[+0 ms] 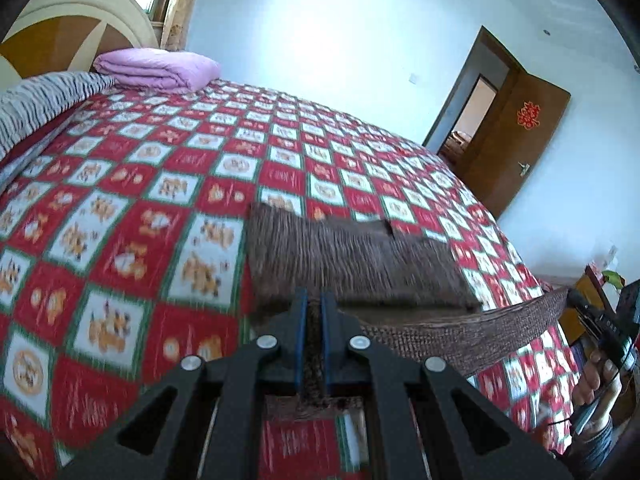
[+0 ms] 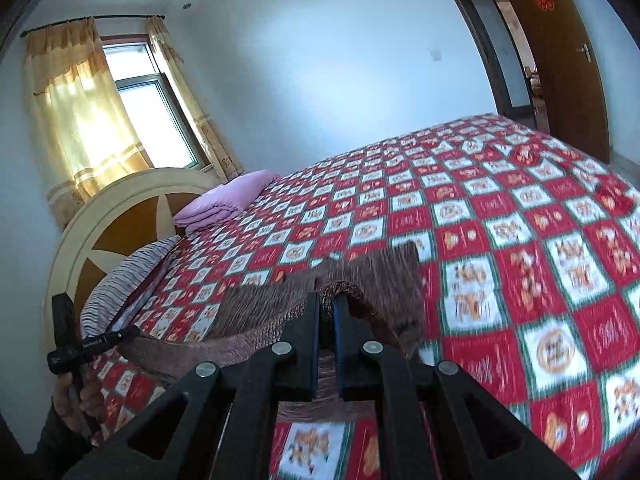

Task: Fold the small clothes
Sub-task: 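Lift the held hem with both tools and fold it over toward the collar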

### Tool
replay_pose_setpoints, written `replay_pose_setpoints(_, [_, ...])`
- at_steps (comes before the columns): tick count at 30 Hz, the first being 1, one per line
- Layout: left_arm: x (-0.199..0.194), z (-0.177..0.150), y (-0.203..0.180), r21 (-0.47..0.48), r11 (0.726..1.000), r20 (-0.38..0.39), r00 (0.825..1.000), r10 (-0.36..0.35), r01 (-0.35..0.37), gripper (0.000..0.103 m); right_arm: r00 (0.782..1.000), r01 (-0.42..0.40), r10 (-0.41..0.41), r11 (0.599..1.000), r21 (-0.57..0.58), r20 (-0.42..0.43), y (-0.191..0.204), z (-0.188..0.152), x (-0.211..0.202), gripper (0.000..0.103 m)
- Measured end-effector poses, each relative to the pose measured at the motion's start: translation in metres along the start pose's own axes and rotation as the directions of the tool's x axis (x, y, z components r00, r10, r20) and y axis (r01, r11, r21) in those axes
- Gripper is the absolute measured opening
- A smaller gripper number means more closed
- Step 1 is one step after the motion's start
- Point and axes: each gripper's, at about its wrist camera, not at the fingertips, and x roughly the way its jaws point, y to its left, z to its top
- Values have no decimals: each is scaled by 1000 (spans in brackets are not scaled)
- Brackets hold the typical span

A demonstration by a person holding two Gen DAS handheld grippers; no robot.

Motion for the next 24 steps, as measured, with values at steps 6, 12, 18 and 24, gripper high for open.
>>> replay_pose_setpoints(6, [26, 36, -3, 25, 1000, 22, 1000, 14, -15, 5, 999, 39, -39, 999, 15, -13, -14, 25, 39, 5])
replay_pose_setpoints(12, [70, 58, -5, 57, 997, -19, 999, 45, -43, 5, 994, 86, -83, 996, 36, -76, -38, 35, 91, 5])
replay_pose_setpoints(18, [130, 61, 14, 51, 994, -97, 990, 104, -100, 5, 979, 118, -104, 991, 70, -178, -66, 33, 154, 6])
replay_pose_setpoints(24, [179, 55, 28, 87, 984, -172, 971, 169, -156, 5, 955, 167, -154, 985, 32, -252, -77, 27, 213, 6])
